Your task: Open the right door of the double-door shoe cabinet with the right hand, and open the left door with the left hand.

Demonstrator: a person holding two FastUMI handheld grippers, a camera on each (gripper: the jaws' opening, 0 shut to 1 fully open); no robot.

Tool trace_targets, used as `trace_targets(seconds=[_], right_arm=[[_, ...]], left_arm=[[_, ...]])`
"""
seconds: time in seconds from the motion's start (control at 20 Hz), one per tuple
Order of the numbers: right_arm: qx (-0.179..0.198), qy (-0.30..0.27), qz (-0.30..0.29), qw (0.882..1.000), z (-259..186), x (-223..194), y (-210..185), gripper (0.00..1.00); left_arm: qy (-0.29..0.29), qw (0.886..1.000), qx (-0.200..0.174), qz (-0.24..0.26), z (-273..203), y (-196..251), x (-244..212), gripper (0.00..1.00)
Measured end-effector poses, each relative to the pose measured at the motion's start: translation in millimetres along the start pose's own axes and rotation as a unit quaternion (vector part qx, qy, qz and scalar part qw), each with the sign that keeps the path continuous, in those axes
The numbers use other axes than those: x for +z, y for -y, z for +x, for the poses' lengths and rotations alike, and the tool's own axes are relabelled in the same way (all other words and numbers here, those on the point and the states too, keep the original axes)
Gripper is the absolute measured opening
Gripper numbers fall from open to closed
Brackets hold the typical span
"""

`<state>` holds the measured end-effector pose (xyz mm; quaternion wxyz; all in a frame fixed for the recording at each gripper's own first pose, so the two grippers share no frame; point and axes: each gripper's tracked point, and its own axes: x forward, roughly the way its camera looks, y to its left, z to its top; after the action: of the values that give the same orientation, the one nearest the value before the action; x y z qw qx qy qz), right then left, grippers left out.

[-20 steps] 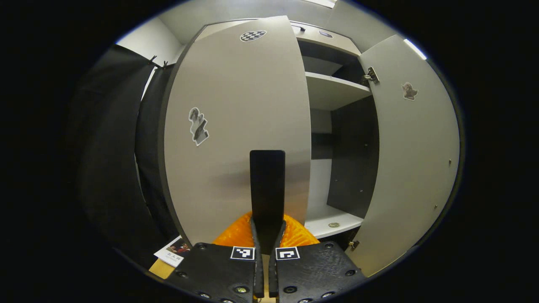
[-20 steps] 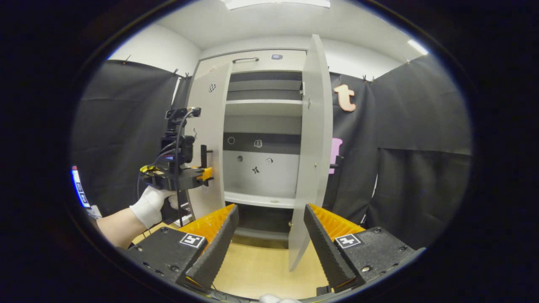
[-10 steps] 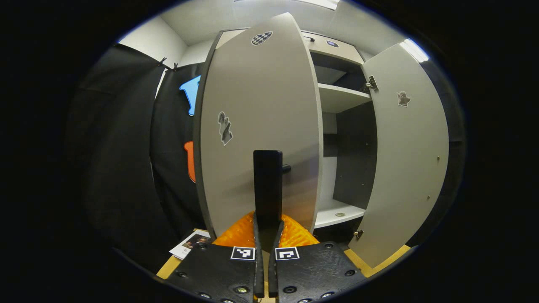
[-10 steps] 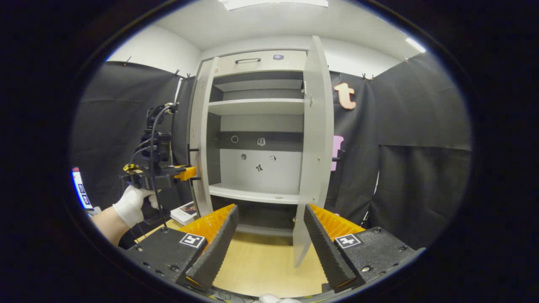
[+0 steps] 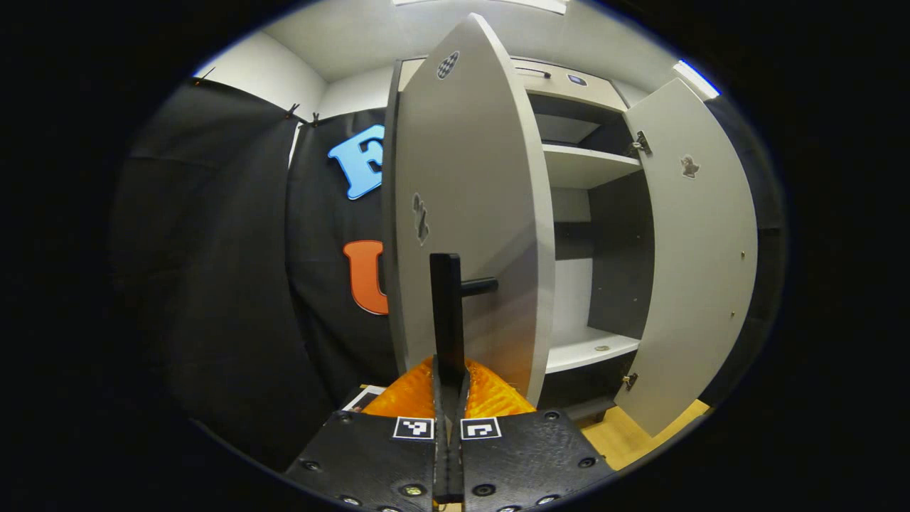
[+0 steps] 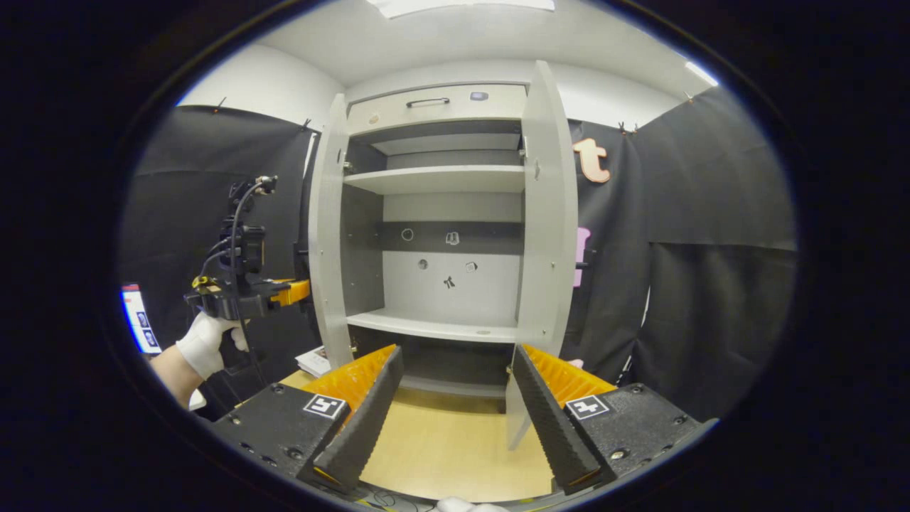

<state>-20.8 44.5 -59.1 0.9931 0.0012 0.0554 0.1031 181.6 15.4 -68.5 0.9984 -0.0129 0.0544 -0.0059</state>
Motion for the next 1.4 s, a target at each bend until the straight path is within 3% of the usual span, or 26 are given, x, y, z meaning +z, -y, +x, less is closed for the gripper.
trace_targets(seconds=[0.3, 0.35, 0.4, 0.45, 0.6, 1.05, 1.4], right_arm=[[0.016, -0.001, -0.001, 1.000, 1.5, -0.2, -14.4, 0.97], [0.018, -0.001, -0.002, 1.000, 2.5, 0.0, -17.1, 0.97], [0.021, -0.001, -0.002, 1.000, 3.4, 0.0, -19.8, 0.97], [0.023, -0.001, -0.002, 1.000, 4.0, 0.1, -22.4, 0.97], [0.031, -0.005, -0.004, 0.999, 7.3, -2.5, -31.5, 0.97], [0.040, -0.012, -0.008, 0.999, 11.8, -6.3, -46.4, 0.97], [0.039, -0.010, -0.012, 0.999, 11.6, -5.6, -49.1, 0.97]], left_arm=[[-0.004, 1.000, 0.008, 0.003, -11.2, -30.2, -1.1, 0.00], [-0.002, 1.000, 0.011, 0.002, -11.8, -37.0, -1.7, 0.08], [-0.001, 1.000, 0.015, 0.003, -13.1, -44.4, -0.9, 0.08], [-0.001, 1.000, 0.021, 0.006, -15.8, -52.1, 0.2, 0.00], [0.002, 0.999, 0.037, 0.013, -17.3, -79.0, -1.1, 0.00], [0.013, 1.000, -0.011, -0.018, -13.2, -98.6, -0.8, 0.00], [0.014, 1.000, -0.005, -0.004, -17.2, -104.9, -0.8, 0.00]])
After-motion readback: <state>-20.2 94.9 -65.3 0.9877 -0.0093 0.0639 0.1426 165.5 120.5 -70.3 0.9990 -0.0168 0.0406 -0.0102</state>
